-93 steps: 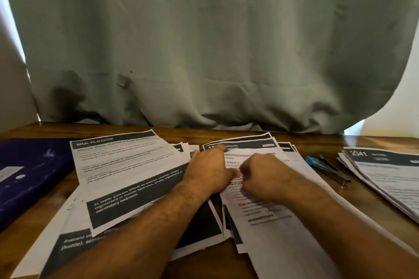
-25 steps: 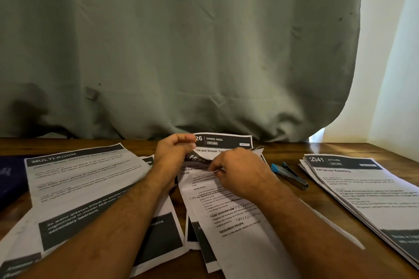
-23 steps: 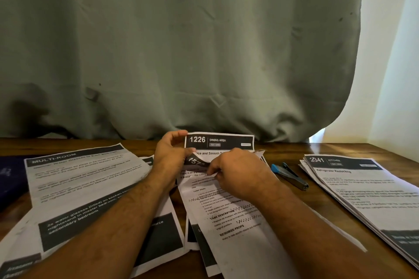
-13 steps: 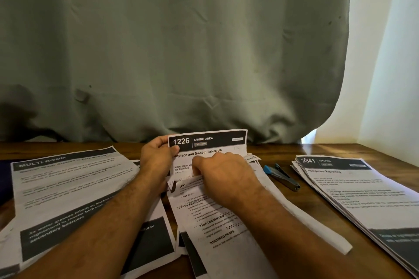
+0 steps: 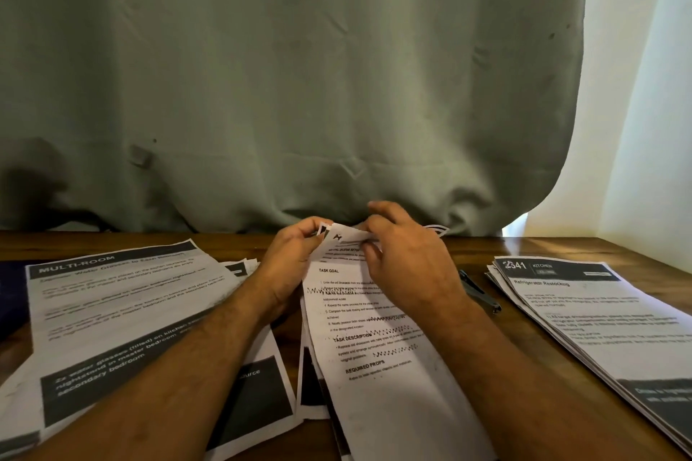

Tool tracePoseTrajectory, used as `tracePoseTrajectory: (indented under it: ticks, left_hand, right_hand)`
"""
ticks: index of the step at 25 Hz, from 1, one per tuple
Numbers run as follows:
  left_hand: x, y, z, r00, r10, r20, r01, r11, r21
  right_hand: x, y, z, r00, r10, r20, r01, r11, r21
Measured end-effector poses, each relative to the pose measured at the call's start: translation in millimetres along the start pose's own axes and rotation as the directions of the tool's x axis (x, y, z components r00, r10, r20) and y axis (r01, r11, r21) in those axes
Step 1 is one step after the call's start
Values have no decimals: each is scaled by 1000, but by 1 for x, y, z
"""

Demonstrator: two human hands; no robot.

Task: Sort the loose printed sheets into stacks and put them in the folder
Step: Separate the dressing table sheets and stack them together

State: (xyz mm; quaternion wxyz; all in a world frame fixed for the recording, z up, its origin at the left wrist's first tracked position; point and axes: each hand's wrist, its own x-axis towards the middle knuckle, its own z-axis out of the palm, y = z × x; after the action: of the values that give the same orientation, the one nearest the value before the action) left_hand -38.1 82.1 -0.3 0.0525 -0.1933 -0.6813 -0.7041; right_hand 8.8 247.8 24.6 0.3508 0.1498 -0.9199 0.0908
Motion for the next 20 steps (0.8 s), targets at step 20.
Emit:
tracePoseTrajectory:
  ticks: [20]
  left_hand:
    - [24, -18, 1, 947, -280, -155, 319, 780, 538]
  right_hand:
    - [-5, -3, 4, 755, 253, 605, -432, 886, 170]
